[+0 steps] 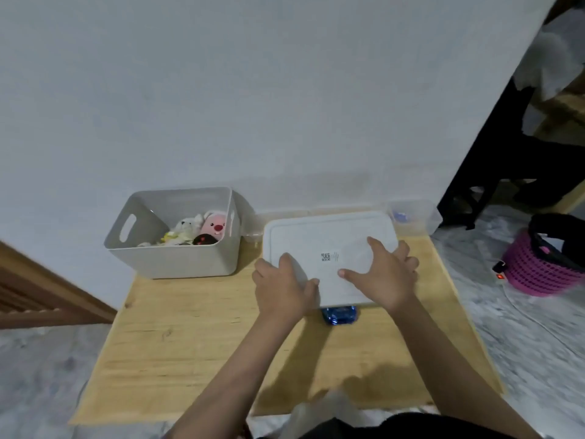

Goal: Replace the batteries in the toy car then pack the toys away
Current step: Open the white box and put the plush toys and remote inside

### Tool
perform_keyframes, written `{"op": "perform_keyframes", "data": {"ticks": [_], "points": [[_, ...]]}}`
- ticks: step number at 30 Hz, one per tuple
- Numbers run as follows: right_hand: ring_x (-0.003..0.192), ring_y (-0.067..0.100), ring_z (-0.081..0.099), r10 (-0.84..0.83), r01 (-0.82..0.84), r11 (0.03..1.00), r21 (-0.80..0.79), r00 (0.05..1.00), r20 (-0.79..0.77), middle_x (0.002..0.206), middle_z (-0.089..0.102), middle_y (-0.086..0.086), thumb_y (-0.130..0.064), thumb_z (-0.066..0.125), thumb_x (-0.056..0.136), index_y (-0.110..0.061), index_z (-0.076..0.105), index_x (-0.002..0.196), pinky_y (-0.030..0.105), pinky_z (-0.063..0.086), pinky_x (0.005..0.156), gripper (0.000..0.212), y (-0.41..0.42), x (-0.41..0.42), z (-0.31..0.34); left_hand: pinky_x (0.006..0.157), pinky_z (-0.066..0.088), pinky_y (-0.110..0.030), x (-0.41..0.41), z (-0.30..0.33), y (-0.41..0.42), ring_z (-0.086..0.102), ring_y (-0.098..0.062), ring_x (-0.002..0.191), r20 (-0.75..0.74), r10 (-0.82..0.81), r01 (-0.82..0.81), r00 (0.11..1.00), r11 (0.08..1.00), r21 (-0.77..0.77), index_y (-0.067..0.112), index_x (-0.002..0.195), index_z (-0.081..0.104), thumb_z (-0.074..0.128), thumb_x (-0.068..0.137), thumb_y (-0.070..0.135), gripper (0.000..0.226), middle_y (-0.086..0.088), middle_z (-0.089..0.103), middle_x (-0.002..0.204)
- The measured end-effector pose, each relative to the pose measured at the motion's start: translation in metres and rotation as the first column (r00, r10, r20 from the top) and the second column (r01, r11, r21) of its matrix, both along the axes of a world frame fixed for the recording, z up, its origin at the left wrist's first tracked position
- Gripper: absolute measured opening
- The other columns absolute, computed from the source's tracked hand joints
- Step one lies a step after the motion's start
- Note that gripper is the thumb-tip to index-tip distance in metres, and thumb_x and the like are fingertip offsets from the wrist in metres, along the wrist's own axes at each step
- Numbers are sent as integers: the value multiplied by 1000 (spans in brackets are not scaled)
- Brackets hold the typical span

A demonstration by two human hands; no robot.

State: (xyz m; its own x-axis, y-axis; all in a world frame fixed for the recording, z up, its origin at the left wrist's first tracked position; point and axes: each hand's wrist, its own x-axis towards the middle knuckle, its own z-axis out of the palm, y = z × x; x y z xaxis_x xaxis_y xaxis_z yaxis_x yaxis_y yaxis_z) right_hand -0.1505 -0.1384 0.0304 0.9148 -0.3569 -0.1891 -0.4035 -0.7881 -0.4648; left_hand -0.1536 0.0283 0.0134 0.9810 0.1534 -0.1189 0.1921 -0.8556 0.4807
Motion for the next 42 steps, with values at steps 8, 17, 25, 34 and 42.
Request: {"op": "perform_keyframes", "data": {"ticks": [8, 17, 25, 34, 42], "points": [[125, 42, 23, 196, -196, 981, -13, 973, 120, 148, 10, 16, -58, 67, 72, -33, 38, 136, 45, 33, 103, 74, 172, 72, 30, 96, 40, -43, 71, 37, 176, 37, -39, 120, 90, 233, -230, 968, 972, -48, 18, 123, 49, 68, 76, 52, 61, -20, 37, 126], [127, 42, 20, 278, -280, 959, 28, 958, 63, 147, 9, 18, -57, 63, 77, -30, 38, 136, 44, 30, 104, 70, 305, 138, 26, 95, 39, -43, 144, 43, 309, 38, -36, 120, 13, 297, -297, 955, 955, 16, 19, 125, 47, 62, 78, 55, 61, -16, 37, 128], [124, 44, 28, 259, -259, 962, -91, 966, -17, 150, 6, 27, -56, 63, 79, -30, 32, 143, 43, 32, 104, 76, 314, 140, 11, 92, 40, -40, 165, 20, 313, 40, -37, 116, -60, 262, -258, 963, 964, 72, 16, 126, 43, 60, 80, 54, 62, -17, 37, 125], [122, 46, 32, 213, -194, 957, -215, 975, 66, 150, 9, 29, -66, 52, 78, -32, 31, 142, 49, 33, 102, 76, 312, 142, -19, 83, 41, -43, 158, -1, 302, 44, -38, 104, 104, 220, -234, 970, 962, 142, 10, 119, 49, 58, 81, 50, 56, -21, 41, 116], [124, 48, 41, 220, -177, 960, -215, 956, 196, 139, 34, 36, -66, 53, 73, -21, 51, 129, 57, 41, 94, 72, 316, 141, -37, 110, 17, -59, 154, -22, 298, 15, -48, 139, 127, 146, -165, 981, 975, 149, 14, 141, 37, 37, 81, 49, 69, -36, 12, 150]]}}
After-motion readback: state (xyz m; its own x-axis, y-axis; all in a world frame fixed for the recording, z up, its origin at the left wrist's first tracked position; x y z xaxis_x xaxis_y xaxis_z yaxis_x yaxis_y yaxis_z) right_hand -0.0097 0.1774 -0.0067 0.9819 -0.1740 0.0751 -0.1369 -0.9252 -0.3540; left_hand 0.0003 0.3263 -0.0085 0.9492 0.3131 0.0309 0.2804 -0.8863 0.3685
